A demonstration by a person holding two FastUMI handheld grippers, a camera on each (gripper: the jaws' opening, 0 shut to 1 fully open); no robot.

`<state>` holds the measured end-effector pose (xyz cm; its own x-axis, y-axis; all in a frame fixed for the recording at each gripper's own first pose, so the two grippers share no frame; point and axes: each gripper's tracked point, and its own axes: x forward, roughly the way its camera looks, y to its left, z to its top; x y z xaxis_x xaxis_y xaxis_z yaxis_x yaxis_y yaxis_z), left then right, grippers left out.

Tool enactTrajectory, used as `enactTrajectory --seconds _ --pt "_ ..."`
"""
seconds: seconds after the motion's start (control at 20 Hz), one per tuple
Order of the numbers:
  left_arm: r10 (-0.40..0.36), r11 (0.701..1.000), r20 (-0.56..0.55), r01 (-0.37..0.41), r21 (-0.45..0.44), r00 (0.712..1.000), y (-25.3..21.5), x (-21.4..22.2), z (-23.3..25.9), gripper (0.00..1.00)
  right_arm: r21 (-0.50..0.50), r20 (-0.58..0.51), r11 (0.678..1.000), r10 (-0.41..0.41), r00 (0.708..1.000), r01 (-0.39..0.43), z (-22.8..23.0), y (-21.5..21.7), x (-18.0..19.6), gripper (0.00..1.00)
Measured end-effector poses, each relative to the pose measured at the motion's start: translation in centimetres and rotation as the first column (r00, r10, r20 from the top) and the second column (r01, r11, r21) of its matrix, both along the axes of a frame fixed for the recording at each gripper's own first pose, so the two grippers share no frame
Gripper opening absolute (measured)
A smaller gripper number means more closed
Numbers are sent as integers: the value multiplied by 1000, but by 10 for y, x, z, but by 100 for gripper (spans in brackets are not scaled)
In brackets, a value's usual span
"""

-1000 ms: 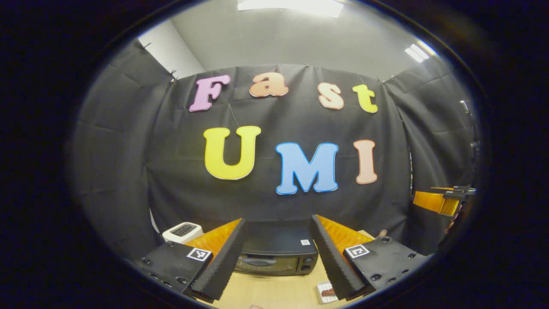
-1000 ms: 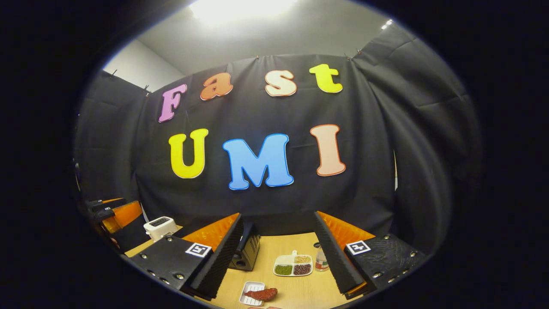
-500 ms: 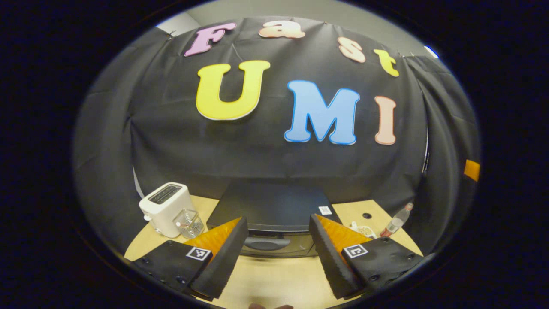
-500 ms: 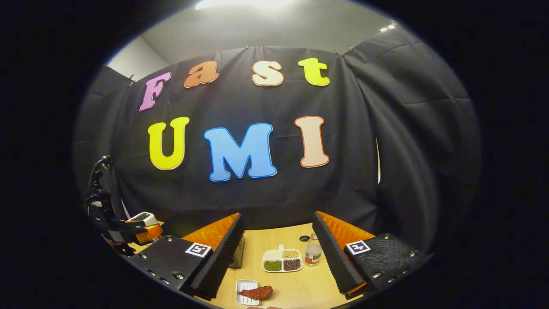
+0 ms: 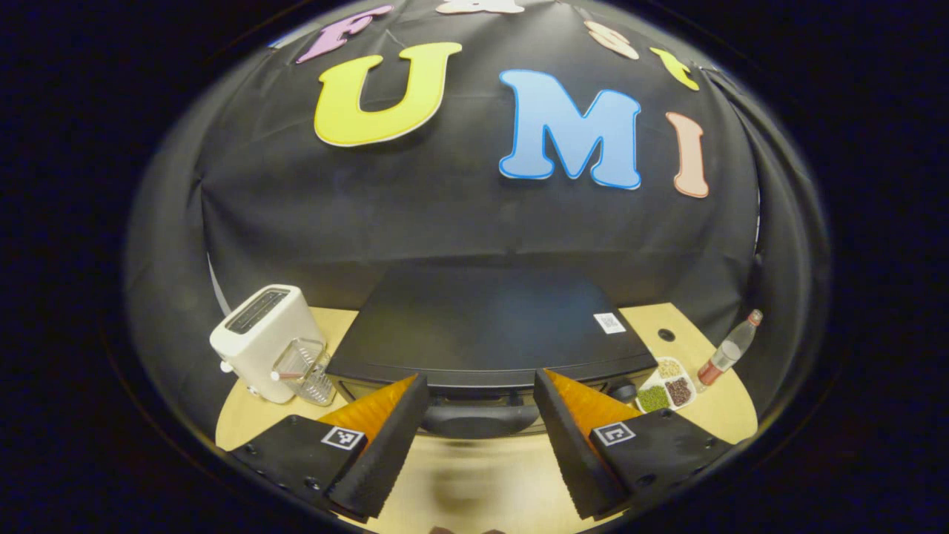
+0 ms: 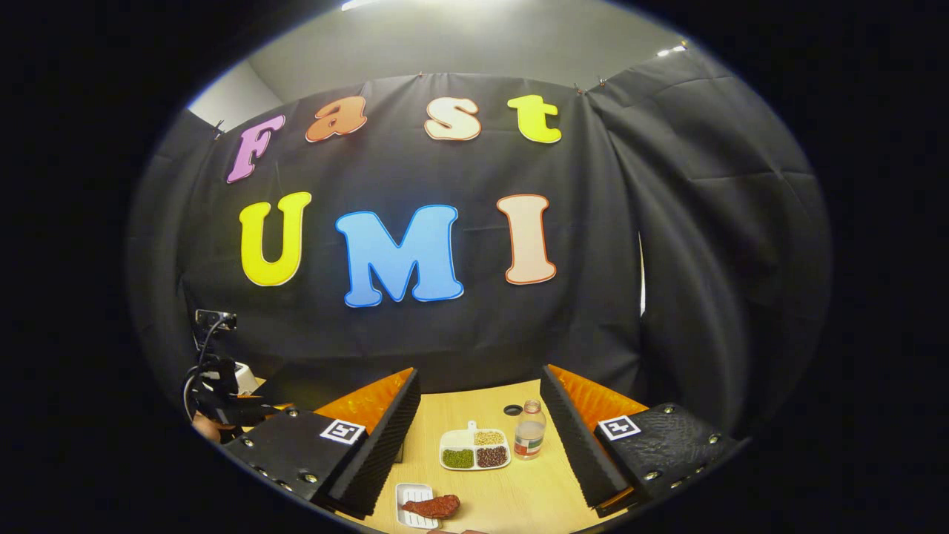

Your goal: Open the electric oven with the left hand, put the food in, and close the electric oven.

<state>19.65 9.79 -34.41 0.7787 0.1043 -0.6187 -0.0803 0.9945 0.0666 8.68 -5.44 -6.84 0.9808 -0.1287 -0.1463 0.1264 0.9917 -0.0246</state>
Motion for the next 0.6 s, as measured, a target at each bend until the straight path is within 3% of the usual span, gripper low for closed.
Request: enactTrajectory --seconds 0.2,0.6 --pt "-13 1000 -60 15 21 998 4 -1 -27 96 -8 -4 1000 -15 1000 15 -1 -1 1 98" --pt "-24 999 -29 25 21 999 7 1 -32 100 -20 0 1000 -18 1000 18 3 8 -1 98"
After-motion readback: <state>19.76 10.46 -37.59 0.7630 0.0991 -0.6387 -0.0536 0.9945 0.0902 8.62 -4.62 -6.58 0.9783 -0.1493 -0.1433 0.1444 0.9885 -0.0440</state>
